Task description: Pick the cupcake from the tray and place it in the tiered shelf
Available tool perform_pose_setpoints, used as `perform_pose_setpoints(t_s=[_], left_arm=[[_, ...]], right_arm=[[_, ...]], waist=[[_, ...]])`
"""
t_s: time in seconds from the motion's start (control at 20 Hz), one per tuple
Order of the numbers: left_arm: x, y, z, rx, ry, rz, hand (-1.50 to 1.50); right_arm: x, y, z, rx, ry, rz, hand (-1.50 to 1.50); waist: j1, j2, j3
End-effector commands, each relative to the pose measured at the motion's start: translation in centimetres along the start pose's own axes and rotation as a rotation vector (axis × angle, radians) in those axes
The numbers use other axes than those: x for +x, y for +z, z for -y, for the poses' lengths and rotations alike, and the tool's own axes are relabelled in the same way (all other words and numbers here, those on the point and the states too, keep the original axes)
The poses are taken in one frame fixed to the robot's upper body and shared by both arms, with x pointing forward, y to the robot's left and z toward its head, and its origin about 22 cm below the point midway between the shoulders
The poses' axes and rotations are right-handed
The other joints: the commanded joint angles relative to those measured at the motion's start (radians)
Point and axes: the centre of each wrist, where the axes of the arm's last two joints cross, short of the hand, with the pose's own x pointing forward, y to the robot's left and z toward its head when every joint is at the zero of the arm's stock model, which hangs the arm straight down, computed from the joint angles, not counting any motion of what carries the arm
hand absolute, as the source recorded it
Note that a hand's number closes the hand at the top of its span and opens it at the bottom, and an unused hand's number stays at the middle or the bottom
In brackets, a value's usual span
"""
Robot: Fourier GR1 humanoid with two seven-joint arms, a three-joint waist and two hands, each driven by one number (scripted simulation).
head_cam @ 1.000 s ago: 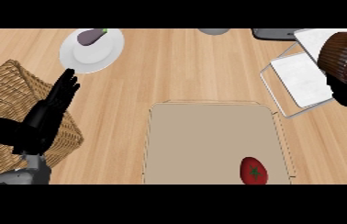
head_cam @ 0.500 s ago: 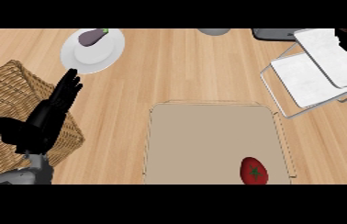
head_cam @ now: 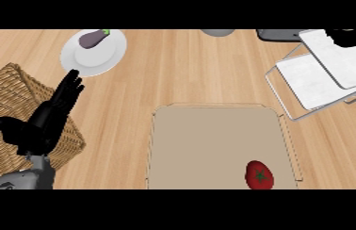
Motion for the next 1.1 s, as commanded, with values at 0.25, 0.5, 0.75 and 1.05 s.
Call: perform_pose_setpoints(t_s=[0.25, 0.5, 0.75, 1.05], left_arm=[[1.7, 1.0, -0.7, 0.014, -0.002, 0.008, 0.0], [-0.4, 1.2, -1.1, 0.001, -0.008, 0.003, 0.0], [0.7, 0.9, 1.4, 0.001, -0.003, 0.01, 0.0], [0.7, 1.5, 0.4, -0.015, -0.003, 0.008, 0.0]], right_arm=[[-2.5, 1.0, -3.9, 0.292, 0.066, 0.059, 1.5], [-4.5, 1.5, -3.5, 0.214, 0.059, -0.076, 1.5], [-8.0, 2.0, -3.2, -0.014, 0.079, -0.311, 1.5], [-10.1, 4.4, -1.5, 0.343, 0.726, -0.24, -1.5]], waist=[[-0.001, -0.002, 0.001], [-0.007, -0.002, 0.0], [-0.002, 0.002, 0.001], [0.007, 0.002, -0.002]])
